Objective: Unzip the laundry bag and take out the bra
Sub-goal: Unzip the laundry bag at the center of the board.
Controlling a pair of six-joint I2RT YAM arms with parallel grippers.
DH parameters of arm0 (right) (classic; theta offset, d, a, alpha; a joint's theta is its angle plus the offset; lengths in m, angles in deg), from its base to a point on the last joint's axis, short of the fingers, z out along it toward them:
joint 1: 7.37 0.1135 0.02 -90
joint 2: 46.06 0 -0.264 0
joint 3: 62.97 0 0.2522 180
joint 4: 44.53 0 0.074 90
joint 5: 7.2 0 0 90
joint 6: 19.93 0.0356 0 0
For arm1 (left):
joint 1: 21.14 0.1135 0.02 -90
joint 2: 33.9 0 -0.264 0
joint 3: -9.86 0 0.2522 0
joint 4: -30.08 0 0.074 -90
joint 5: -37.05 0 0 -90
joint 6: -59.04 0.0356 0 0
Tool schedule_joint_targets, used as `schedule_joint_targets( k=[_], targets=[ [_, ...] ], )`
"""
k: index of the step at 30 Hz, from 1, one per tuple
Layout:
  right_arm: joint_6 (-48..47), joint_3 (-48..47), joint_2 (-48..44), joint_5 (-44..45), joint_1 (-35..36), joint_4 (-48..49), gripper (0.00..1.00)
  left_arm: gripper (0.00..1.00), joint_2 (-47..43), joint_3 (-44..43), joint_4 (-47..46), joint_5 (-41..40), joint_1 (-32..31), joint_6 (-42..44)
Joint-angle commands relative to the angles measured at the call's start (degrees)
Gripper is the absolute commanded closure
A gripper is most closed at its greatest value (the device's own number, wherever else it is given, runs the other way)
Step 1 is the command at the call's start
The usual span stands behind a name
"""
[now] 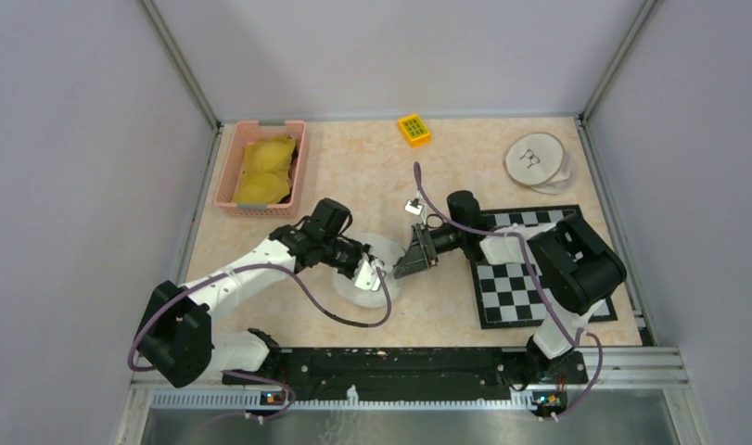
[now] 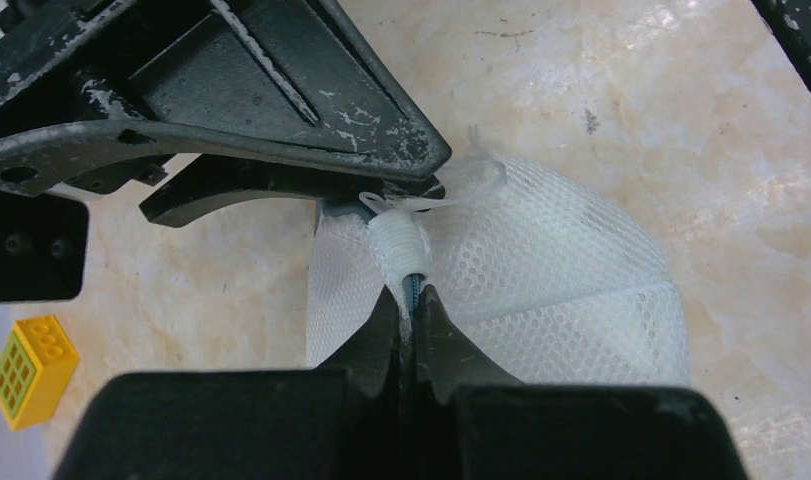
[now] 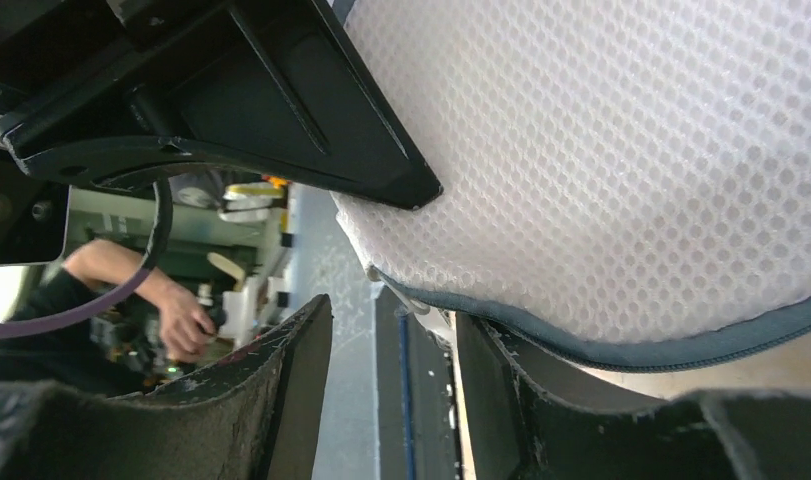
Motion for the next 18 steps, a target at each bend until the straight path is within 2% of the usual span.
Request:
schedule_joint_targets(
  k=[1,5,15,18],
  targets=[
    [-18.20,-6.01,-5.35,4.38,0.55,-16.69,0.52,1.00,-0.38,-1.33,3.47,5.86,-0.47,6.67],
    [-29.67,-11.36,-5.63,6.42,1.43,-27.23,0.51,1.00,0.08,-1.50,3.41,7.72,-0.59,7.46],
    [-38.18,-15.99,-6.22,6.86,5.63,-35.58,0.51,1.00,0.59,-2.24,3.86,8.10,-0.50,7.60],
    [-41.39,-17.25,-6.44,7.51,6.19,-38.62,0.55,1.00,0.65,-2.38,4.11,7.79,-0.54,7.66]
  ],
)
